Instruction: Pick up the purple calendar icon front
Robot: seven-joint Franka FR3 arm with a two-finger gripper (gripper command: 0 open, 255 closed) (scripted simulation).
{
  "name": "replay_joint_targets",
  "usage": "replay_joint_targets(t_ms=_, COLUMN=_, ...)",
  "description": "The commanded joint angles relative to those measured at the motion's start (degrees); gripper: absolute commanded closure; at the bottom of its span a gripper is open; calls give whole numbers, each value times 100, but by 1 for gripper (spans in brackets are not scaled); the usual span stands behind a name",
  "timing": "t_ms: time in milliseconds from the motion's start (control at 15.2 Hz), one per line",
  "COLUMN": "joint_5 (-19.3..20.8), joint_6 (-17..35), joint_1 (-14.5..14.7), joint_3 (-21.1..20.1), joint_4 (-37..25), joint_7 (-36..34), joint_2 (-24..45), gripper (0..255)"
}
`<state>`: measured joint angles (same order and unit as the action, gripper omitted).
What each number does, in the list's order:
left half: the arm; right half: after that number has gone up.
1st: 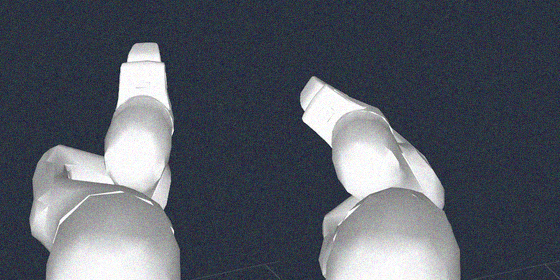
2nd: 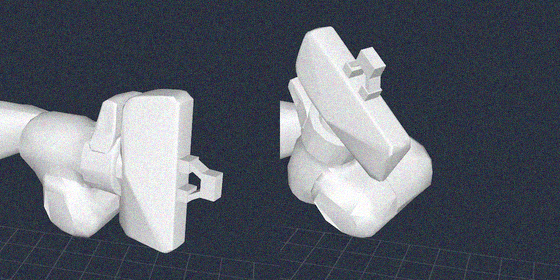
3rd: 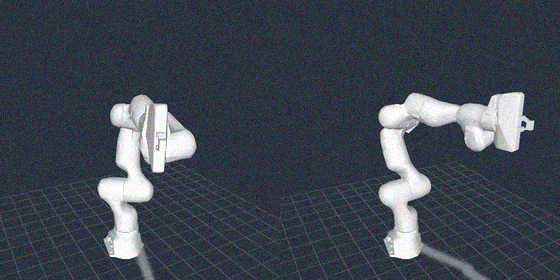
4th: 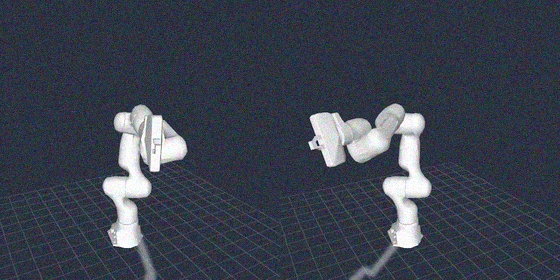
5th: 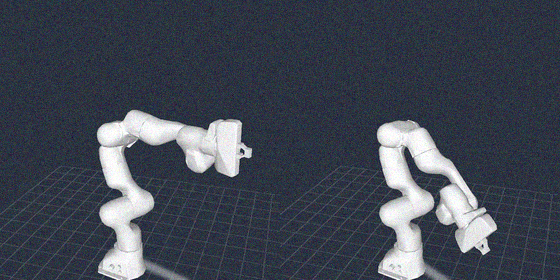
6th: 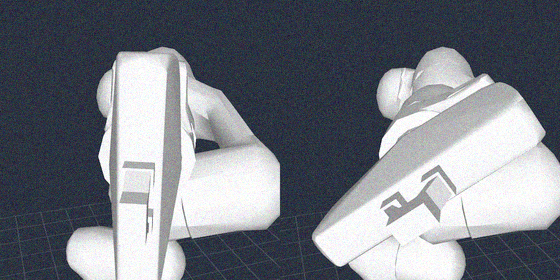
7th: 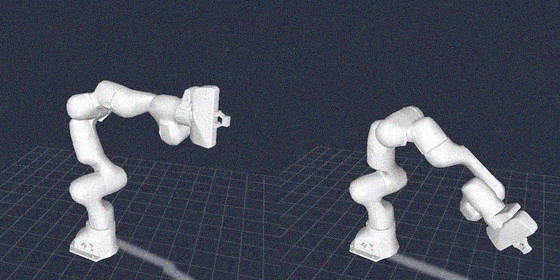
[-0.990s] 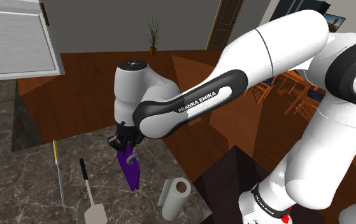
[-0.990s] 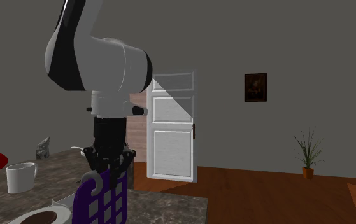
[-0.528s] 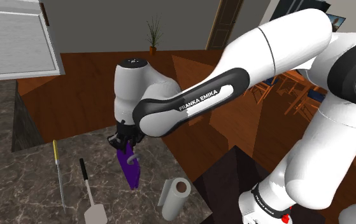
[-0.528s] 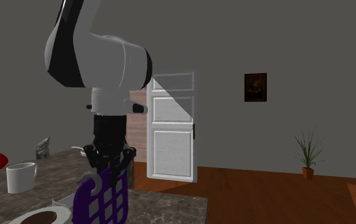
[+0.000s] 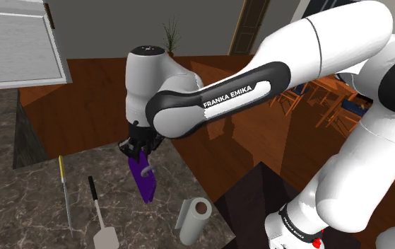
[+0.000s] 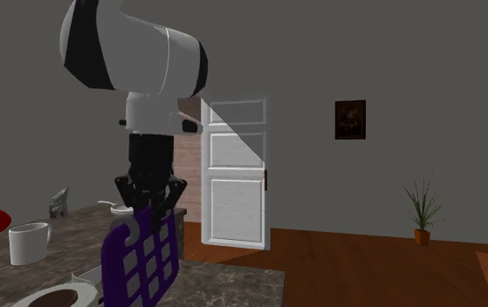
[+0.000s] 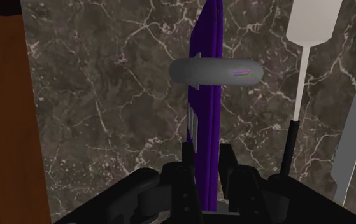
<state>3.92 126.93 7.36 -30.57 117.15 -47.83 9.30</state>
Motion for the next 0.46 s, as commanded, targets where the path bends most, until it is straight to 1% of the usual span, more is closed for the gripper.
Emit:
replay_joint_targets(t_ms=0, joint_5=-69, joint_6=-146, joint_1=-13, joint_3=-17, joint_4=-61, joint_7=37, joint_2=-104, gripper=255)
replay_joint_targets(t_ms=264, joint_5=-166, joint_6=-430, joint_1=-35, joint_3=-32, joint_4=-220, joint_7=98, joint_2=-250, gripper=255)
replay_joint_targets(t_ms=396, joint_5=-169, joint_6=-441, joint_1=-35, joint_3=-32, joint_4=-226, joint_7=101, joint_2=-256, gripper=255)
